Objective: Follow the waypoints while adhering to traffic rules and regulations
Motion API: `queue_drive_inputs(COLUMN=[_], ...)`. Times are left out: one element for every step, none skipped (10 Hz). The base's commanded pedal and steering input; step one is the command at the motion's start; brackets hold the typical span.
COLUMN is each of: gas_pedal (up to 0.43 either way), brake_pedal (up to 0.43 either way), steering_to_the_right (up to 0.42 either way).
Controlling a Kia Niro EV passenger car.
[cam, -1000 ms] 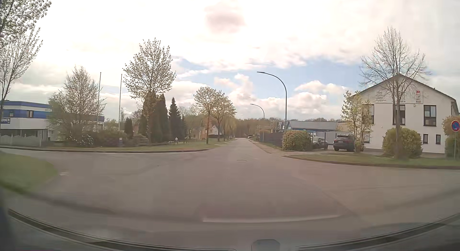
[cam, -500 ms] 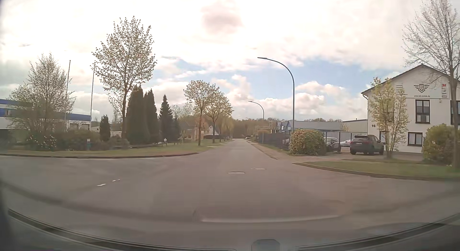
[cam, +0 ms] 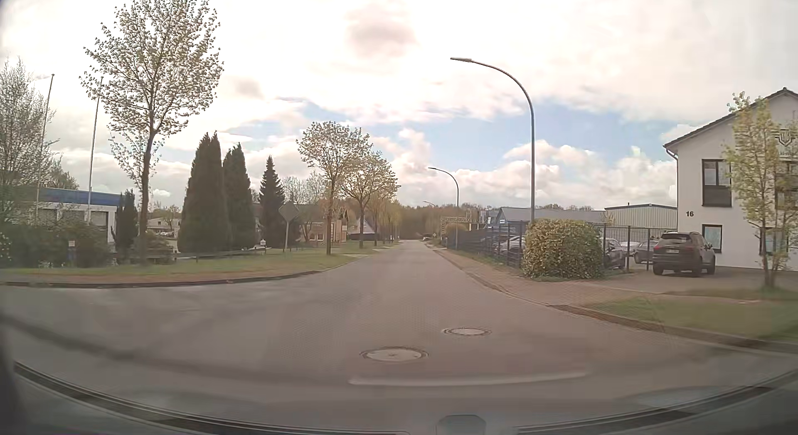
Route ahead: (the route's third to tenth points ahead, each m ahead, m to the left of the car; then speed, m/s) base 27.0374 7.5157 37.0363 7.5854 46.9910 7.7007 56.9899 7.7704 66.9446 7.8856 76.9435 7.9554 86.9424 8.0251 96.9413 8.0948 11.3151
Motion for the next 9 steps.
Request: queue_drive_inputs(gas_pedal=[0.138,0.138,0.138,0.138,0.138,0.138,0.138,0.138,0.138], brake_pedal=[0.0,0.0,0.0,0.0,0.0,0.0,0.0,0.0,0.0], steering_to_the_right=[0.003,0.002,0.001,-0.007,-0.016,-0.017,-0.013,-0.007,-0.007])
